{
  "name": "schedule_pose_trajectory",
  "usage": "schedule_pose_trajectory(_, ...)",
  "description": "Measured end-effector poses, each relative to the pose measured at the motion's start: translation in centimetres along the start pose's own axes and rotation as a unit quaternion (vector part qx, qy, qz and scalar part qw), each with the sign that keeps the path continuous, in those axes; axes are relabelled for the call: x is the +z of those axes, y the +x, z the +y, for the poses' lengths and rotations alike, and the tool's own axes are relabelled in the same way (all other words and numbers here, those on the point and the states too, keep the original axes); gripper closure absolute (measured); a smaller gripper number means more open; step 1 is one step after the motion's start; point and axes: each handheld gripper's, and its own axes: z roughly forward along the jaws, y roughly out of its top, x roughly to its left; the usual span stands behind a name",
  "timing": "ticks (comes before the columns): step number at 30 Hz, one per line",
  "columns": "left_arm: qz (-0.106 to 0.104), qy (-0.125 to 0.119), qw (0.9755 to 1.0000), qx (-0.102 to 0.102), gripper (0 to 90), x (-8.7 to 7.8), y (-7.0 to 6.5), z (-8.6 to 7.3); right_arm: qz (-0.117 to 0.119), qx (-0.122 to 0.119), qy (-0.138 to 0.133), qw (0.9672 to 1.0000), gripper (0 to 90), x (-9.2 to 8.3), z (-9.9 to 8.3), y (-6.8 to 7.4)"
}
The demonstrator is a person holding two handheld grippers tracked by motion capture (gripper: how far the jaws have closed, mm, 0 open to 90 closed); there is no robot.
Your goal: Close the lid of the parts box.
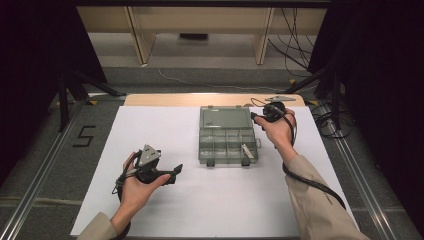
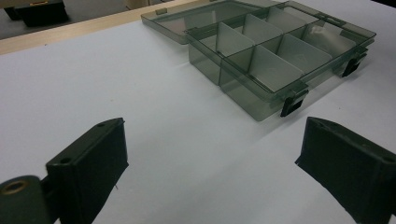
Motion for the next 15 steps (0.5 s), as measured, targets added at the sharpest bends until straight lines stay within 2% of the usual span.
schedule_pose_trajectory(2, -0.001, 0.001, 1.0000, 0.001, 7.0, 0.0, 0.1, 0.0, 0.005, -0.006, 0.012, 0.9999, 47.3, 1.1, 0.3, -0.4)
schedule_pose_trajectory(3, -0.001, 0.001, 1.0000, 0.001, 7.0, -0.1, 0.1, 0.0, 0.002, 0.018, 0.034, 0.9992, 47.9, 1.4, 0.4, -0.1)
schedule_pose_trajectory(5, -0.002, 0.001, 1.0000, 0.001, 7.0, -0.1, 0.1, 0.0, -0.001, 0.025, 0.045, 0.9987, 50.9, 2.4, 0.6, -0.2)
schedule_pose_trajectory(6, -0.002, 0.000, 1.0000, -0.003, 7.0, -0.1, 0.1, 0.0, -0.005, 0.012, 0.047, 0.9988, 52.9, 3.0, 0.6, -0.4)
schedule_pose_trajectory(7, -0.002, 0.000, 1.0000, 0.000, 7.0, -0.1, 0.1, 0.0, -0.003, 0.027, 0.059, 0.9979, 54.6, 3.4, 0.8, -0.2)
schedule_pose_trajectory(8, -0.002, 0.001, 1.0000, 0.002, 7.0, -0.2, 0.1, 0.0, -0.002, 0.022, 0.069, 0.9974, 55.6, 3.8, 0.8, -0.3)
schedule_pose_trajectory(12, -0.002, -0.001, 1.0000, -0.005, 7.0, -0.2, 0.0, -0.1, -0.009, 0.025, 0.096, 0.9950, 61.0, 5.4, 0.7, -0.3)
schedule_pose_trajectory(13, -0.002, -0.001, 1.0000, -0.005, 7.0, -0.2, 0.0, -0.1, -0.014, 0.015, 0.097, 0.9951, 62.8, 5.7, 0.6, -0.5)
schedule_pose_trajectory(14, -0.003, -0.001, 1.0000, -0.004, 7.0, -0.2, 0.0, -0.1, -0.016, 0.037, 0.106, 0.9936, 65.1, 5.9, 0.6, -0.3)
schedule_pose_trajectory(15, -0.003, -0.001, 1.0000, -0.005, 7.1, -0.2, 0.0, -0.1, -0.022, 0.024, 0.107, 0.9937, 66.8, 6.2, 0.4, -0.5)
